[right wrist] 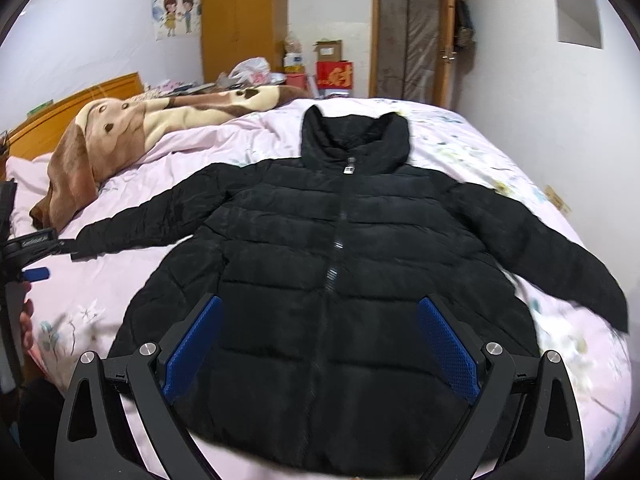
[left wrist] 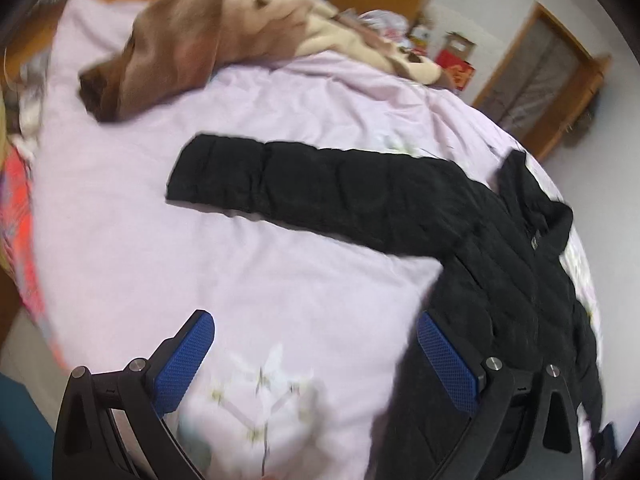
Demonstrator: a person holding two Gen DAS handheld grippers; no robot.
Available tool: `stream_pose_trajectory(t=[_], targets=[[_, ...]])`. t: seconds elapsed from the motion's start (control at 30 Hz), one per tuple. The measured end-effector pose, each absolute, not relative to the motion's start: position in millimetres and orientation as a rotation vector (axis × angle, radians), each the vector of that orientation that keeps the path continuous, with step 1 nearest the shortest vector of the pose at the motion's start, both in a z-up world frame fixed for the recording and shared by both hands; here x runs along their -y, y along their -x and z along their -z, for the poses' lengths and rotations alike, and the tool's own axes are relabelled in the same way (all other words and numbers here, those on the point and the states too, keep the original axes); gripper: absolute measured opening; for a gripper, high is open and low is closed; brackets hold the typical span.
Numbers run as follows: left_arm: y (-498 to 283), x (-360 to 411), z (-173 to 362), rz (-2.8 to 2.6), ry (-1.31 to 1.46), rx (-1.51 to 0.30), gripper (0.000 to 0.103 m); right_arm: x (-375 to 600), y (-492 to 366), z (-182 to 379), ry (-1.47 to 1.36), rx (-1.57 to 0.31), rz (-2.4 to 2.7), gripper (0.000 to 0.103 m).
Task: Fold large clothes
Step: 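Grasp the jacket sleeve cuff with the left gripper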
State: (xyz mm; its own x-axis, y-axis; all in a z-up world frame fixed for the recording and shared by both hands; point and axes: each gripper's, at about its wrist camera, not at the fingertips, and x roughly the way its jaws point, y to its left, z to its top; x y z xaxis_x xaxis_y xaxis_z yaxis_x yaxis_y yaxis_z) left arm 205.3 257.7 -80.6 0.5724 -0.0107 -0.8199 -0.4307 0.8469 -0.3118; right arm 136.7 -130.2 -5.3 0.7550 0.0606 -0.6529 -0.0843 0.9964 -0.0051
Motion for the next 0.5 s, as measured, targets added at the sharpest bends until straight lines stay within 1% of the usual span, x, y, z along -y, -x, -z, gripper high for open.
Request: stream_pose_trajectory(t=[0.1,0.23,0.5], targets=[[-232.6,-277.3,93.0,-0.332,0.52,-0.942,0.102,114.5,-160.2,13.6,0.057,-0.727,-0.118,0.098],[-272.6,-303.4,118.7,-0.39,0.586,-0.982,0.102,84.1,-192.9,27.6,0.114,-0.748,-0.168,0.098],[-323.9,-325.3,166.8,-0.487,0.674,-1.039,0.102,40.9,-235.3,51.0,0.171,-0.77,-0.263,0.098]])
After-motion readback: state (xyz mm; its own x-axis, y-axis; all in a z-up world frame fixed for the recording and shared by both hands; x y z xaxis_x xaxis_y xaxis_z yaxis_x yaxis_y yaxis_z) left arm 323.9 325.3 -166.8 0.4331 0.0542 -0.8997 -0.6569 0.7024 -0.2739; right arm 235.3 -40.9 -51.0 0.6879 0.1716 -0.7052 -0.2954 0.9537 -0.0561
